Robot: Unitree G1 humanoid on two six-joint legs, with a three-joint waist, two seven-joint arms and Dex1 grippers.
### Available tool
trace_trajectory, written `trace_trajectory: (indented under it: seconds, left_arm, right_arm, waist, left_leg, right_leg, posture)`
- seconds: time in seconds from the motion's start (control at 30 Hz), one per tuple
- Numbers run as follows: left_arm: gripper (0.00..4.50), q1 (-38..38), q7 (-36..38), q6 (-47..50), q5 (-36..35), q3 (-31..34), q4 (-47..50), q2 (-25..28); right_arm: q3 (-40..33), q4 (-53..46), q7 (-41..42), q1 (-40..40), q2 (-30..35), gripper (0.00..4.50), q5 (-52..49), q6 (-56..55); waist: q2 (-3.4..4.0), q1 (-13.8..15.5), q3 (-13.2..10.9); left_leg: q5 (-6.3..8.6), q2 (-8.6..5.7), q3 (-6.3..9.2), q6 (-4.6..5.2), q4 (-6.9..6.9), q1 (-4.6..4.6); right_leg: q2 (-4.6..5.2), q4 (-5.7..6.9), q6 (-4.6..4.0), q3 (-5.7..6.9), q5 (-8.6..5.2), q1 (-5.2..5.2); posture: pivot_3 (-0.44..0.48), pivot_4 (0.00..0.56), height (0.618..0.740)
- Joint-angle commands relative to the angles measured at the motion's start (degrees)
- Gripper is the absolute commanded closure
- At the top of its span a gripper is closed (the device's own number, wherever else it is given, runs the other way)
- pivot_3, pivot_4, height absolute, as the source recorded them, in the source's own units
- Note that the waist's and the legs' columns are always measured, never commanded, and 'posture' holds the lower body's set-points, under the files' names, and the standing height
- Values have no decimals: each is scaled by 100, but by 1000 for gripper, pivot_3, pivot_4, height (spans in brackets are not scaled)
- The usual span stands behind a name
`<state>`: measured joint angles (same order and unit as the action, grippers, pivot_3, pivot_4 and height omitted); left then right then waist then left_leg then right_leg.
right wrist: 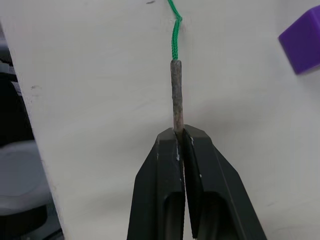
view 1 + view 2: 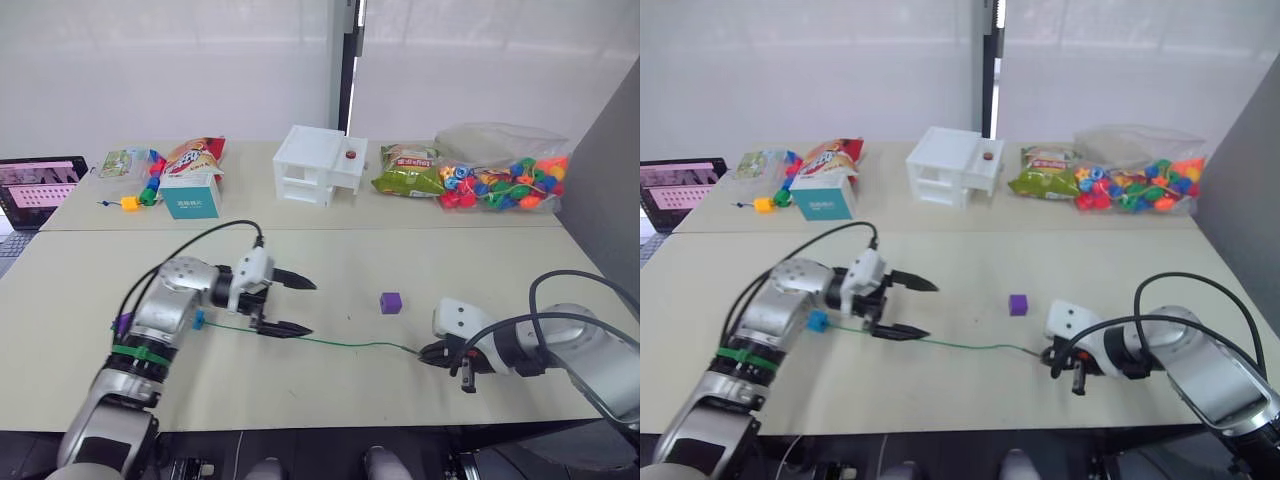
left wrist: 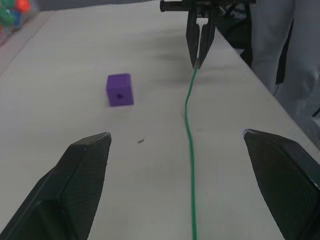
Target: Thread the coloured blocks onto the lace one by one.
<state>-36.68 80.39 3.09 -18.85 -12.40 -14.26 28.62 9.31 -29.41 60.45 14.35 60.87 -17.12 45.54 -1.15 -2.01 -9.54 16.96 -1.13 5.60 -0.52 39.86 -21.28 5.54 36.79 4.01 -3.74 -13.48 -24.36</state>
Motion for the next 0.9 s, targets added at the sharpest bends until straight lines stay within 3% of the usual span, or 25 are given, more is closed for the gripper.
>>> trace_trajectory:
  seconds: [0.03,0.17,0.4,0.6,0.9]
  left_arm:
    - [44,90,-292,-269,385,-310,231,-265]
    - [44,209,-510,-231,541,-761,209,-978]
    - [44,465,-597,-272,727,-1127,335,-1362]
    - [1870,530,-705,-140,746,-1167,360,-1565]
    - [1870,523,-795,-96,810,-1199,312,-1658]
  right_arm:
    - [-210,-279,-94,0,4,4500,-119,101]
    - [18,-563,-137,94,8,4500,-97,292]
    - [265,-722,-120,290,-2,4500,-70,466]
    - [340,-792,-128,389,-46,4500,-108,585]
    - [347,-804,-104,485,-65,4500,-124,673]
  waist:
    - [0,11,0]
    - [0,83,0]
    - [1,115,0]
    - [0,131,0]
    - [1,132,0]
  left_leg:
    - [0,0,0,0,0,0]
    - [0,-3,-3,-1,2,3]
    - [-1,-3,-5,-1,4,4]
    - [-1,-4,-5,-1,4,4]
    - [-1,-4,-5,-1,4,4]
  right_leg:
    - [0,-4,0,0,0,1]
    - [2,-8,0,-1,0,6]
    - [2,-10,0,-2,0,8]
    - [4,-12,0,-2,0,9]
    - [3,-12,0,-2,0,9]
  posture:
    - [0,150,740]
    - [0,150,740]
    - [0,150,740]
    - [0,150,740]
    - [0,150,740]
